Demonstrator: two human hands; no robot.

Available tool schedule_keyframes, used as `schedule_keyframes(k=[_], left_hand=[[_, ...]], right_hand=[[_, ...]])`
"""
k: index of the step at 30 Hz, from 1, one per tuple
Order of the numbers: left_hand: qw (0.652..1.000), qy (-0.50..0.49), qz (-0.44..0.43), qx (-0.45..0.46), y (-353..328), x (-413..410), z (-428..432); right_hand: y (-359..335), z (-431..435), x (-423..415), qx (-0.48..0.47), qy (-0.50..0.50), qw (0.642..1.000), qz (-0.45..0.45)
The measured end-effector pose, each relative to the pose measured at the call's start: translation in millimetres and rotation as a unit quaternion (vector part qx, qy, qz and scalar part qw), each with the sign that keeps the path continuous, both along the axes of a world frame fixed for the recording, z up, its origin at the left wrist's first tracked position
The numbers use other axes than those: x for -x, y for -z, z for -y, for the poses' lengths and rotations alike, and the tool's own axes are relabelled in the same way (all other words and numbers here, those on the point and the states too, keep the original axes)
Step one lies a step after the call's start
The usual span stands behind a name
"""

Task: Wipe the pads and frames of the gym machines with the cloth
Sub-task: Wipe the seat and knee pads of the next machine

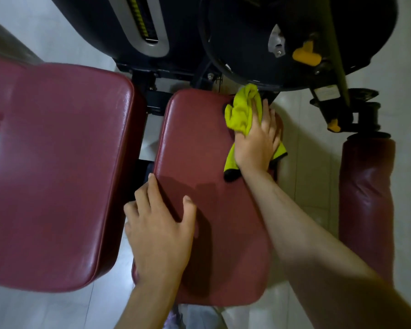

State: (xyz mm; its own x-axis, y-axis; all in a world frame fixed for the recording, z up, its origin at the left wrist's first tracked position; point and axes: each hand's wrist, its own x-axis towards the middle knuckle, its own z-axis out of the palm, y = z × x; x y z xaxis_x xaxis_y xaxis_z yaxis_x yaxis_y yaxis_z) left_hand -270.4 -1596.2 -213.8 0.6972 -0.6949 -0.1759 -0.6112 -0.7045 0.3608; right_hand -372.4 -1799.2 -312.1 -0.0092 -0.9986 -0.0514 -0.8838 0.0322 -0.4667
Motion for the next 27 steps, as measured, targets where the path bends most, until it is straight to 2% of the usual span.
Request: schedule_keyframes(k=[4,7,10,14,19,23,27], left_hand=[[1.000,-0.018,0.000,-0.001,-0.4,5.4,4.3],[1.000,-0.030,-0.005,0.004,-2.6,8.0,5.6],[0.998,-0.057,-0.017,0.017,-1.8,8.4,6.4],[0.997,-0.069,-0.023,0.031,-1.2,8.2,4.3],[0.995,-0.089,-0.031,0.043,5.0,7.4,2.6],[0.990,-0.109,-0.053,0.067,2.7,8.1,4.9],[0.989,-0.108,-0.074,0.071,-1.5,6.0,5.0]], right_hand=[[0.6,12.1,5.5,0.015,-0.018,1.000,0.016],[-1.3,-34.9,18.1,0.034,-0.028,0.998,0.040],[-1.6,-98.4,37.2,0.019,-0.008,0.998,0.056],[4.8,-151.4,62.8,0.004,-0.033,0.998,0.054],[6.5,-73.1,53.5,-0.029,0.030,0.997,0.059],[7.5,20.7,47.1,-0.052,0.020,0.996,0.072],[12.6,32.4,46.1,-0.030,0.011,0.995,0.095]])
